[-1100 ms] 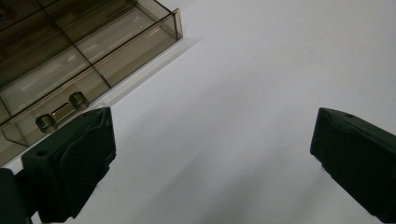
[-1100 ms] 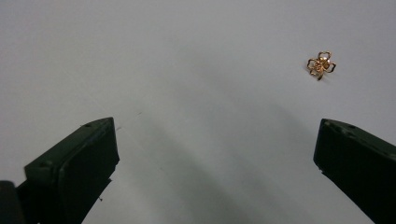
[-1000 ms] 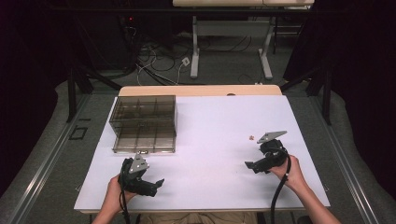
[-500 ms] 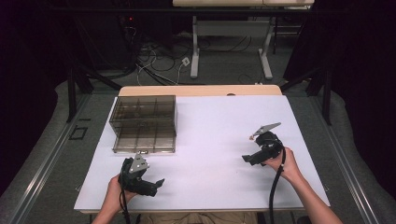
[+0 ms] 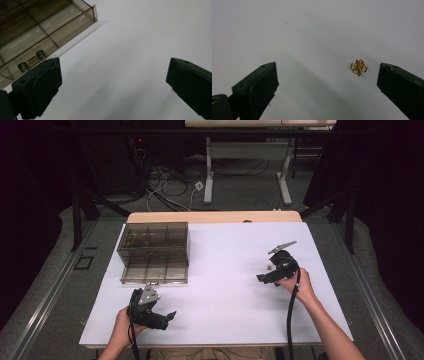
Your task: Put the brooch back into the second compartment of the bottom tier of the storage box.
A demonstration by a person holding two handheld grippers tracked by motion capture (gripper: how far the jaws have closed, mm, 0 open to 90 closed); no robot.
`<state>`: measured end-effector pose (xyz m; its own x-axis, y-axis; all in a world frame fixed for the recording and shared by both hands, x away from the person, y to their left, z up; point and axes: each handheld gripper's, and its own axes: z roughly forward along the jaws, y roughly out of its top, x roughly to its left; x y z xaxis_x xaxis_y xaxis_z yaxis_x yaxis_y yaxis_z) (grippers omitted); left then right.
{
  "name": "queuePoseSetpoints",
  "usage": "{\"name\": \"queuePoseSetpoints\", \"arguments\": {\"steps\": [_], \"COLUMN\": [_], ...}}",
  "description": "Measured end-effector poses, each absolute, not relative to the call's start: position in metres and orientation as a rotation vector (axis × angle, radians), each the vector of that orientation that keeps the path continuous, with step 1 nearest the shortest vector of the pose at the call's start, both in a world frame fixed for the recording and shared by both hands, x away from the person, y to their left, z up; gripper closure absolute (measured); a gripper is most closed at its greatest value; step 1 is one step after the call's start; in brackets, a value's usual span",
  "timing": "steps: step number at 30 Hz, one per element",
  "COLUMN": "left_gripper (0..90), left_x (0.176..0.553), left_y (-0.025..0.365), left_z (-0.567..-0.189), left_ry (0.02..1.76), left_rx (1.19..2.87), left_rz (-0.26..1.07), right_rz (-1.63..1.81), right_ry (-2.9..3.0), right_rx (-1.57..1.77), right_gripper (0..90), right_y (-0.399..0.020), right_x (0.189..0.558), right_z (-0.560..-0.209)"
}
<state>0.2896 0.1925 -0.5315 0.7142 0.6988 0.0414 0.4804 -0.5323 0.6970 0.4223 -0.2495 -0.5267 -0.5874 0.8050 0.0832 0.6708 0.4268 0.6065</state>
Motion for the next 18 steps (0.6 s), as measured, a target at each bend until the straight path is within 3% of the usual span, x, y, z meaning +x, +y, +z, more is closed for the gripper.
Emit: {"name": "queuePoseSetpoints", "arguments": {"steps": [9,18], "left_gripper": [0.2,0.4], "left_x": [0.290,0.292], "left_y": [0.192,0.189], "left_z": [-0.532,-0.531], "left_ry": [0.883,0.860], "left_rx": [2.240,2.252], "left_rz": [0.419,0.424], "right_rz": [0.866,0.899], "right_ry": [2.406,2.331], "right_rx": [1.388,1.442], "right_gripper": [20.5,46.4], "right_y": [-0.254,-0.255], "right_x": [0.437,0.441], "right_z": [-0.532,-0.538]}}
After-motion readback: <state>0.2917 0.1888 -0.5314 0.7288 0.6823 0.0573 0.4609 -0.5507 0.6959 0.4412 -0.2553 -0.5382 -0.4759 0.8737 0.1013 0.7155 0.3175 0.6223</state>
